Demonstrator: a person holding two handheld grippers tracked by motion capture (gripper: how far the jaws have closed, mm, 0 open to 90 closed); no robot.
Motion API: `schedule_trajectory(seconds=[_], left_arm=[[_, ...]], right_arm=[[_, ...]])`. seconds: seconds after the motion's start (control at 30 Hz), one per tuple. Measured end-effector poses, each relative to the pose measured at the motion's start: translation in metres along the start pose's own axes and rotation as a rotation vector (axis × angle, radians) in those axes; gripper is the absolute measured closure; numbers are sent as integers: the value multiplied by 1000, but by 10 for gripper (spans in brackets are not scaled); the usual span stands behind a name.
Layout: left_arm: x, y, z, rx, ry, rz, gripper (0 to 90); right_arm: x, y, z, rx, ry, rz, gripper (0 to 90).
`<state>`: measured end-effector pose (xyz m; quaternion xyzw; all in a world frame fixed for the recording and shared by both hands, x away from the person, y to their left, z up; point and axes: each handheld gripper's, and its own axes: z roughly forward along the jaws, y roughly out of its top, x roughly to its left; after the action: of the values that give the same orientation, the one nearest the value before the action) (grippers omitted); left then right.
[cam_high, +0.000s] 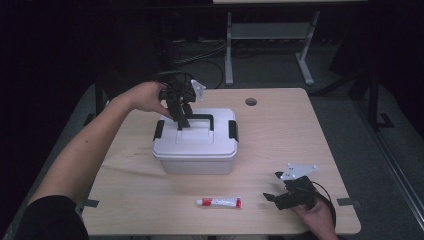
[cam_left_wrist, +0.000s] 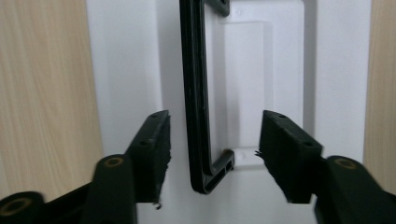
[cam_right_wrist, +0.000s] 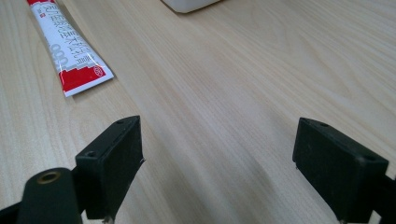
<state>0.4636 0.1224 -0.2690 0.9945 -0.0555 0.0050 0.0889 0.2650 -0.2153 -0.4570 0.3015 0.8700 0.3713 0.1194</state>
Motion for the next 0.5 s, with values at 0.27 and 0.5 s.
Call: schedule_trajectory(seconds=[0.27,0.5], left_arm=[[1,7,4,2,-28,17,610],[1,7,4,8,-40,12,720]], right_arm=[[0,0,0,3,1,-3,154],[0,0,0,10,1,-7,154]])
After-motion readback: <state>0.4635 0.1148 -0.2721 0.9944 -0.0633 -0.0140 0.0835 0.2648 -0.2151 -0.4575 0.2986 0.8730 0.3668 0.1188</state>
